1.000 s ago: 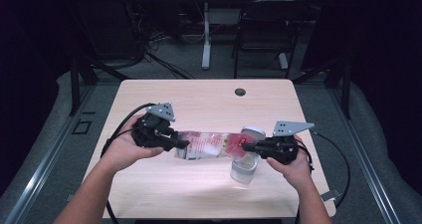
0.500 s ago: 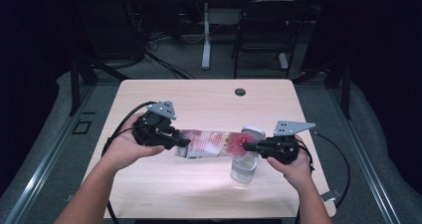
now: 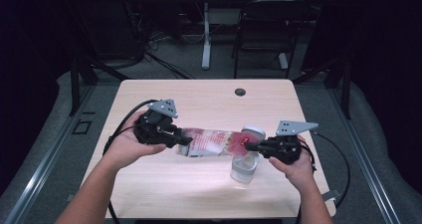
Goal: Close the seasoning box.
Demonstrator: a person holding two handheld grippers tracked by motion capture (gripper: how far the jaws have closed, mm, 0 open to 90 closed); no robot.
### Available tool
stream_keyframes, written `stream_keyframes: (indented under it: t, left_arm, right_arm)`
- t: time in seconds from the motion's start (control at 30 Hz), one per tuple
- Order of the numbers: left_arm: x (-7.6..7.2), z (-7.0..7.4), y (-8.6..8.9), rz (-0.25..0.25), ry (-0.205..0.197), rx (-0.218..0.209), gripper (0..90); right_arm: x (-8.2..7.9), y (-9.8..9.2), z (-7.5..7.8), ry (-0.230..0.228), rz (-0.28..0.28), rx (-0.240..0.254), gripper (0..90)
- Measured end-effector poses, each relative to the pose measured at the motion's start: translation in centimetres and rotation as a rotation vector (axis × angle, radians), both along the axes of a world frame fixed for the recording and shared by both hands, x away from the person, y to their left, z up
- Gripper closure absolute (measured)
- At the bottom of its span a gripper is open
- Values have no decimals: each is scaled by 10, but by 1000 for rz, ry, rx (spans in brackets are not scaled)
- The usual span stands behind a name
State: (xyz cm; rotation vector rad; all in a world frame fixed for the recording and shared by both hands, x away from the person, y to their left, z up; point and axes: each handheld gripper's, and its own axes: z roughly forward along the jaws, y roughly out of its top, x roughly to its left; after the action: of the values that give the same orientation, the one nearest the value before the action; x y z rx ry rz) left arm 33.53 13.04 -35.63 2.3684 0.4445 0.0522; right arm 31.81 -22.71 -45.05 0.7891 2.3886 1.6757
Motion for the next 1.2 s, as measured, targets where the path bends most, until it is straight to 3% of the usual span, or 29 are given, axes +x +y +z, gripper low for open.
stream_keyframes:
  t: [1.2]
  left_arm:
    - [2, 0, -4, -8, -4, -1, 746]
  right_arm:
    - [0, -2, -4, 7, -10, -7, 880]
